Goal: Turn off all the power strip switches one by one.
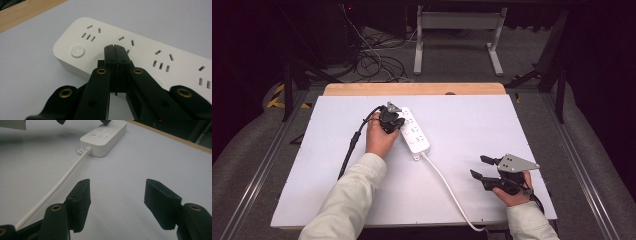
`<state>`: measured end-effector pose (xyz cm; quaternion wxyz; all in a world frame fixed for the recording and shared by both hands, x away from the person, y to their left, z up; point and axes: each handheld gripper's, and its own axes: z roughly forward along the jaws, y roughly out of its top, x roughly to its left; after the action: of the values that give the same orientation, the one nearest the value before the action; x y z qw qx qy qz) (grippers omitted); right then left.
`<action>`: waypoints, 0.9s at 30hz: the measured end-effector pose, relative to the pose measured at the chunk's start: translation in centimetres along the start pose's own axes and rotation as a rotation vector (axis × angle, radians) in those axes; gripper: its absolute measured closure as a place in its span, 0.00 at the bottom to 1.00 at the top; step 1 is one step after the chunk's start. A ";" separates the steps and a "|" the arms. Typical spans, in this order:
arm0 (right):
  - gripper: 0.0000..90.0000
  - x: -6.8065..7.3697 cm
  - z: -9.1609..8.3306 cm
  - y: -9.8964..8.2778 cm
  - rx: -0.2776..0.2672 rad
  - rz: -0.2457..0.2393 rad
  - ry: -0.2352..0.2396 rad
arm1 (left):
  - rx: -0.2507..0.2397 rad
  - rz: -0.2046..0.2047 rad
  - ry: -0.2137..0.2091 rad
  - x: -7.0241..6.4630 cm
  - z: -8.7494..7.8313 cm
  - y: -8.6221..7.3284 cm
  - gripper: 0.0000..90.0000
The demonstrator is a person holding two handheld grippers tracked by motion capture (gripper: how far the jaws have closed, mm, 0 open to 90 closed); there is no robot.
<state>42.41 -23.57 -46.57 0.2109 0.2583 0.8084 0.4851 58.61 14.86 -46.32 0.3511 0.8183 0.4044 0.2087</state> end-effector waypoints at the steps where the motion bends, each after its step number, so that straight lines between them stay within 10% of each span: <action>1: 0.43 0.0 0.0 0.0 0.000 0.001 -0.001 | 0.000 -0.002 0.002 -0.1 0.0 0.0 1.00; 23: 0.43 0.2 0.2 0.0 0.005 0.001 -0.002 | 0.035 -0.062 -0.039 0.2 -0.7 0.3 1.00; 27: 0.43 0.3 0.2 0.1 -0.001 -0.003 -0.005 | -0.062 -0.041 -0.069 -0.5 -2.4 1.3 1.00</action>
<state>42.33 -23.22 -46.59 0.2140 0.2582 0.8080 0.4845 57.48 14.82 -43.79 0.3943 0.8052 0.4023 0.1852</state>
